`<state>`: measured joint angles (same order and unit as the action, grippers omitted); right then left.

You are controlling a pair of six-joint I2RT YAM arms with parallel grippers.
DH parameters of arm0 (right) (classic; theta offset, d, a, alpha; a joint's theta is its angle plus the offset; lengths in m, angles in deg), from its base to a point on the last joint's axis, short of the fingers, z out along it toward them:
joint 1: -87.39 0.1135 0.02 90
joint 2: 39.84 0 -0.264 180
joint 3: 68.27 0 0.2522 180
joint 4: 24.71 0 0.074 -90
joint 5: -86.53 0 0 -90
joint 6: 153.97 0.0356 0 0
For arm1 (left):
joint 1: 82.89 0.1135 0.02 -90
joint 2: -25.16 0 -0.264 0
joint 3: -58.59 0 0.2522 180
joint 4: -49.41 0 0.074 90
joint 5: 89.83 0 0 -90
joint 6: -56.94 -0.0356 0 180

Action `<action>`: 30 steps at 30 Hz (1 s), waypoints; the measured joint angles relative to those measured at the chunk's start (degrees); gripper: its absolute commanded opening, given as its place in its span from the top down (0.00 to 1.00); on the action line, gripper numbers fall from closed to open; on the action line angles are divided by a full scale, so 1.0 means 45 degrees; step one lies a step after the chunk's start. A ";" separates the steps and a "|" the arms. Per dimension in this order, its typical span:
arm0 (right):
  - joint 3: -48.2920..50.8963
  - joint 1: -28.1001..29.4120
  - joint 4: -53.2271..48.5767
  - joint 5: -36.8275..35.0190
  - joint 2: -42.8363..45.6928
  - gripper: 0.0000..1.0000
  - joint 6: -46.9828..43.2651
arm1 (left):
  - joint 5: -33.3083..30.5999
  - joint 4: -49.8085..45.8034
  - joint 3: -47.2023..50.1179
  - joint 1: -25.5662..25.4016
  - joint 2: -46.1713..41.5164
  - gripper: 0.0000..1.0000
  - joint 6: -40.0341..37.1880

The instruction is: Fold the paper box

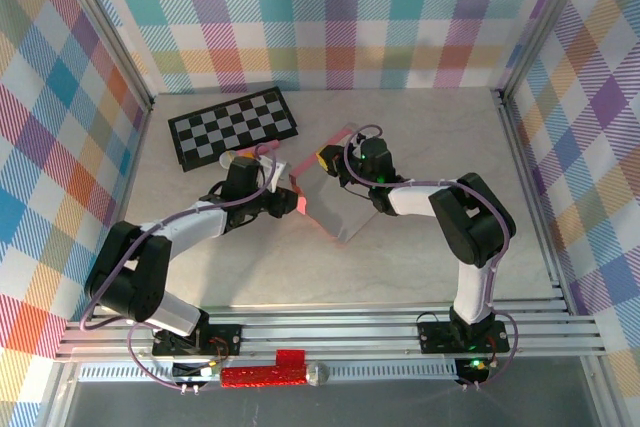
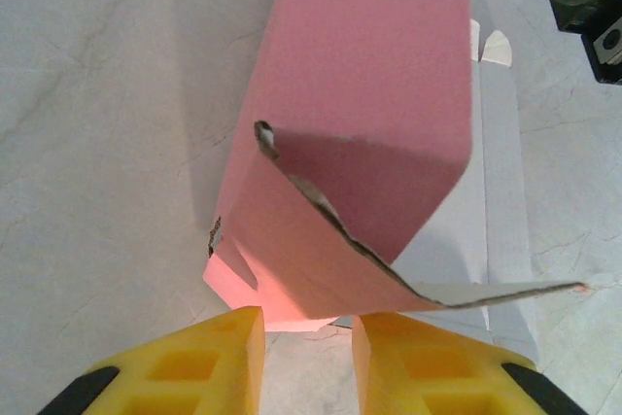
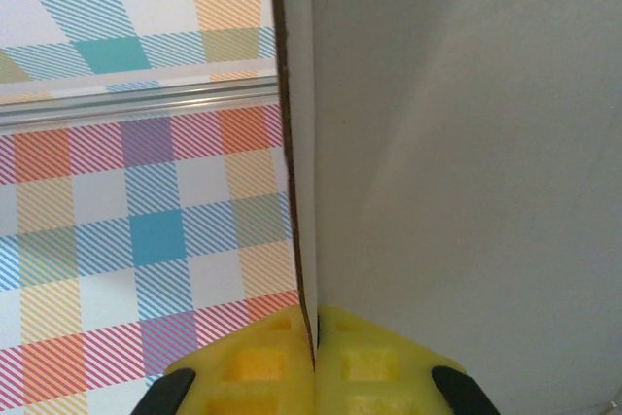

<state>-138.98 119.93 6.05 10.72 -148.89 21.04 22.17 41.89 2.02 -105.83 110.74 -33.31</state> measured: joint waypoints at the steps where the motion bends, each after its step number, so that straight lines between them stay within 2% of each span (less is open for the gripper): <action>1: -0.0005 0.0000 -0.0019 -0.0005 0.0000 1.00 0.0000 | -0.0097 0.0000 -0.0015 -0.0029 0.0049 0.69 -0.0010; 13: -0.0262 -0.0049 -0.0612 0.0078 0.0000 1.00 0.0000 | -0.1375 0.0083 -0.0049 -0.0719 0.0311 0.66 -0.0155; 20: -0.0753 -0.0112 -0.1486 0.0146 0.0000 1.00 -0.0005 | -0.2025 0.0024 -0.0398 -0.0719 0.0505 0.72 -0.0199; 30: -0.0923 -0.0243 -0.1821 0.0034 0.0000 1.00 0.0000 | -0.2074 -0.0073 -0.0962 -0.0719 0.1010 0.78 -0.0170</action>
<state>-143.13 118.84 -2.15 10.88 -148.89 21.04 12.83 41.56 -2.31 -109.06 115.29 -34.08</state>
